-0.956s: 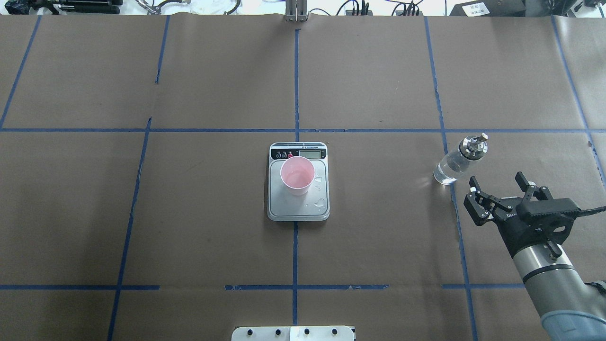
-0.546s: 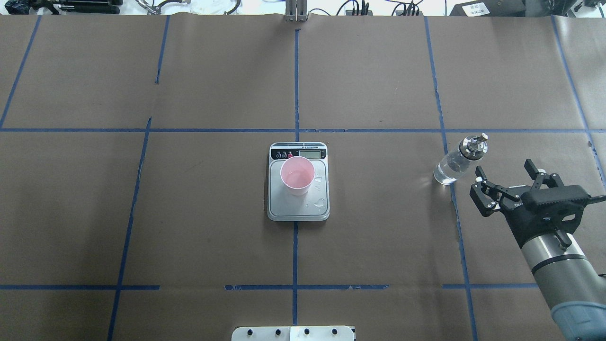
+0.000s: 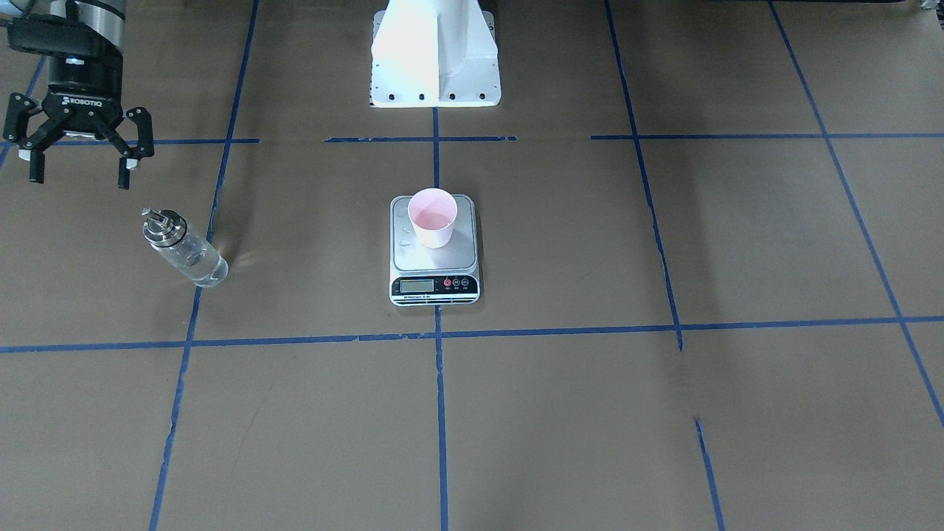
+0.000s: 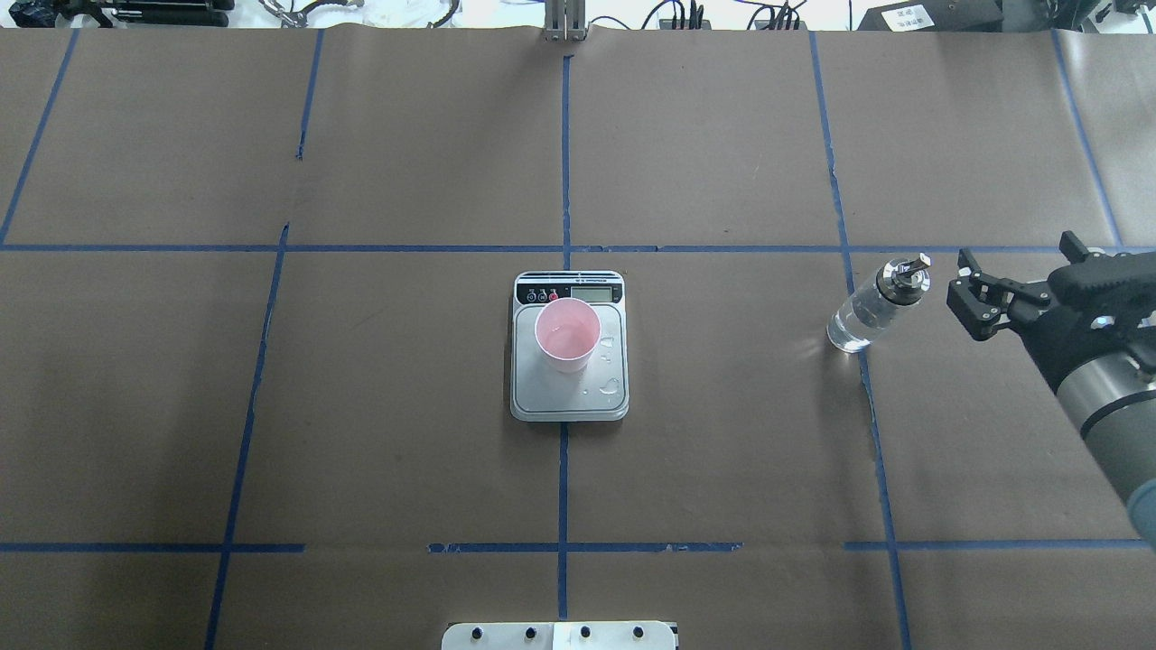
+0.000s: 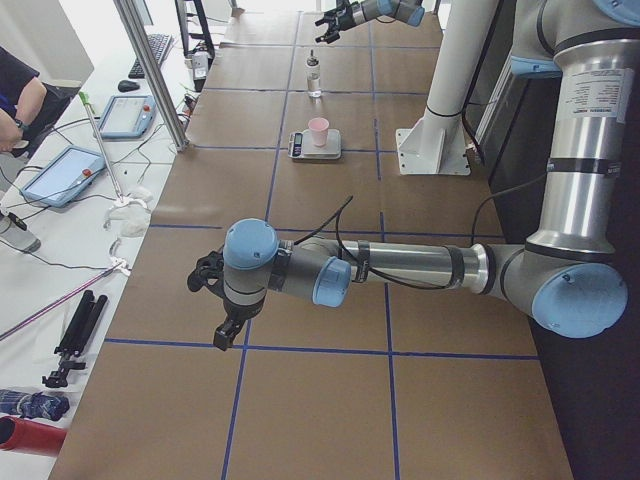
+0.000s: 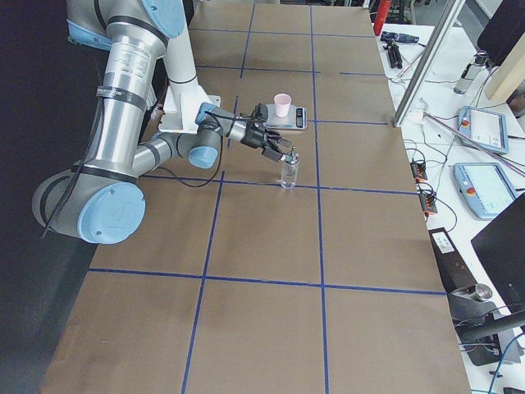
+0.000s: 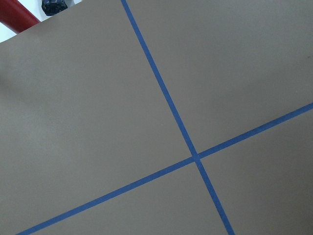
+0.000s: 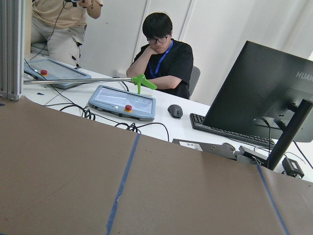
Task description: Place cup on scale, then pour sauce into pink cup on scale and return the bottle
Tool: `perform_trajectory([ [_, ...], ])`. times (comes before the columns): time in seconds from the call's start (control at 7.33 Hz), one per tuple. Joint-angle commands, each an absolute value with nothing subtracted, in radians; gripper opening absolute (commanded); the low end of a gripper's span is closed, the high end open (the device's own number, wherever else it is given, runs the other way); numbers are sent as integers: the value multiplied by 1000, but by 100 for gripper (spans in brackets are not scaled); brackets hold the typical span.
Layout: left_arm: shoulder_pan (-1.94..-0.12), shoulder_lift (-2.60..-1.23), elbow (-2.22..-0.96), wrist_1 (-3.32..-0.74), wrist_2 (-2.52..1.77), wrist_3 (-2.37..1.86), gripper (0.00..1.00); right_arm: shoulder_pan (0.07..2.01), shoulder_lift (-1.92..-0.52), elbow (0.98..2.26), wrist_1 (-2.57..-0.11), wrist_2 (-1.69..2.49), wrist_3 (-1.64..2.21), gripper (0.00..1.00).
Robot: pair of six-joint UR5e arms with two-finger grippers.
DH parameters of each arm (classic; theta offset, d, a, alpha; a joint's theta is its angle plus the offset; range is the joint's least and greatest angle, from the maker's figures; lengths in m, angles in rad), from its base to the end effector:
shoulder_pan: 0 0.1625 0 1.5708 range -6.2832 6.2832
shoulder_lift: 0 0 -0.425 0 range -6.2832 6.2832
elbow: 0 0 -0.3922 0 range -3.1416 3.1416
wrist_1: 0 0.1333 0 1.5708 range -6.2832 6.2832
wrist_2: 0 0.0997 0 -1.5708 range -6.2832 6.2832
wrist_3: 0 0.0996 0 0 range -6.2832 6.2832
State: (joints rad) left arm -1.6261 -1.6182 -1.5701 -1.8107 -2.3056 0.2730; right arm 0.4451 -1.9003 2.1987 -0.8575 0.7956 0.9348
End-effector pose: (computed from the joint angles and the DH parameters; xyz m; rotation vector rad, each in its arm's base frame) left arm -0.0956 -0.5240 0.6114 0.3906 0.6777 0.3118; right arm -0.2290 -0.3342 0.4025 1.0938 -0.4561 0.2236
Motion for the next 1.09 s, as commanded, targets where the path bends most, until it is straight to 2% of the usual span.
perform_trajectory([
  [0.0, -1626, -1618, -1577, -1810, -2306, 273, 100, 745, -1885, 2223, -856, 1194, 779, 100],
  [0.14, -1626, -1618, -1577, -1810, -2306, 273, 100, 923, -1870, 2205, -861, 1438, 674, 100],
  [0.27, -1626, -1618, -1577, -1810, -2306, 273, 100, 1097, -1826, 2133, -862, 1700, 596, 100],
  [0.55, -1626, -1618, -1577, -1810, -2306, 273, 100, 1305, -1805, 1978, -897, 2078, 466, 100],
  [0.96, -1626, -1617, -1575, -1810, -2306, 273, 100, 1422, -1766, 1964, -1394, 2290, 45, 100],
])
